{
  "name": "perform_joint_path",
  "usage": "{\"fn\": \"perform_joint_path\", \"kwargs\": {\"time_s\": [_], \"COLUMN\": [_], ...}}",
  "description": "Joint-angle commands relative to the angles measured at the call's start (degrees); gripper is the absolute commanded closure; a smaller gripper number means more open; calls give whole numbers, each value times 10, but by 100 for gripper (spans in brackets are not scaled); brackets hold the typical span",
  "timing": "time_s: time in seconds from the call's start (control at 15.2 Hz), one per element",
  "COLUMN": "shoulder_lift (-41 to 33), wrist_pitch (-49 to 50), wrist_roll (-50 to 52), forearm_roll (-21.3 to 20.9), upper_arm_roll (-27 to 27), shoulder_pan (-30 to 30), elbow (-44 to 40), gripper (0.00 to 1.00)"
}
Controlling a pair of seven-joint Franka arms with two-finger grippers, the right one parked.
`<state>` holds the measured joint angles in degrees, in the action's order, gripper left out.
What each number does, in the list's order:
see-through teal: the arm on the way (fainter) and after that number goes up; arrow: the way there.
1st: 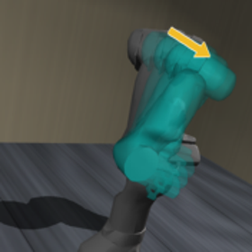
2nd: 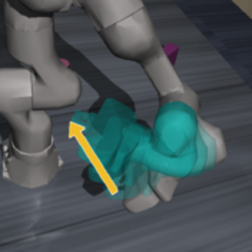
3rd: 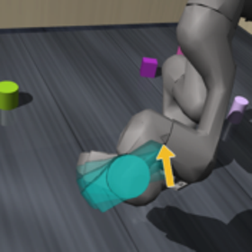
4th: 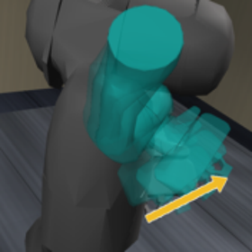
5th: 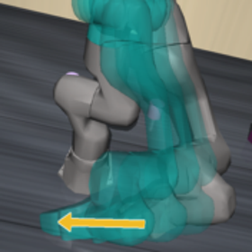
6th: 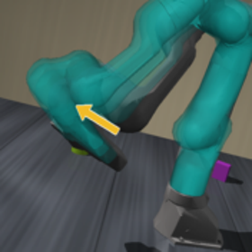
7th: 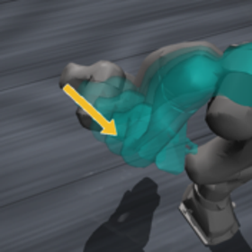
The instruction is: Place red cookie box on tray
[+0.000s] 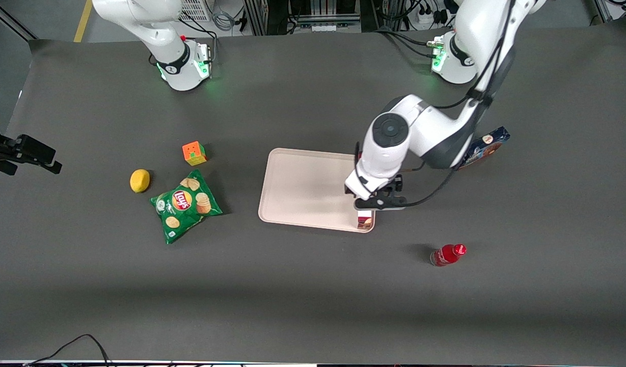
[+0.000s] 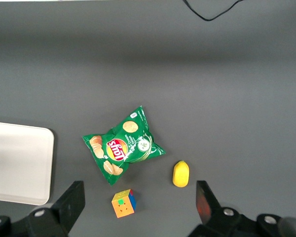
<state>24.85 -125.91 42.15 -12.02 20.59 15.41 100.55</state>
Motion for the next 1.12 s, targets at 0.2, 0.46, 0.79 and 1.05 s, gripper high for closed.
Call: {"fn": "perform_joint_path", "kwargs": {"time_s": [0.2, 0.46, 0.79, 1.05], "shoulder_lift": [-168, -243, -293, -301], "wrist_pitch": [161, 251, 314, 338], "wrist_roll": [-185, -294, -374, -374], "forearm_roll": [91, 88, 99, 125], "upper_arm_roll": [-113, -171, -227, -230], "shoulder_pan": [-58, -100, -113, -116], "elbow": [-16, -31, -33, -42], "gripper": [0, 0, 0, 0]}}
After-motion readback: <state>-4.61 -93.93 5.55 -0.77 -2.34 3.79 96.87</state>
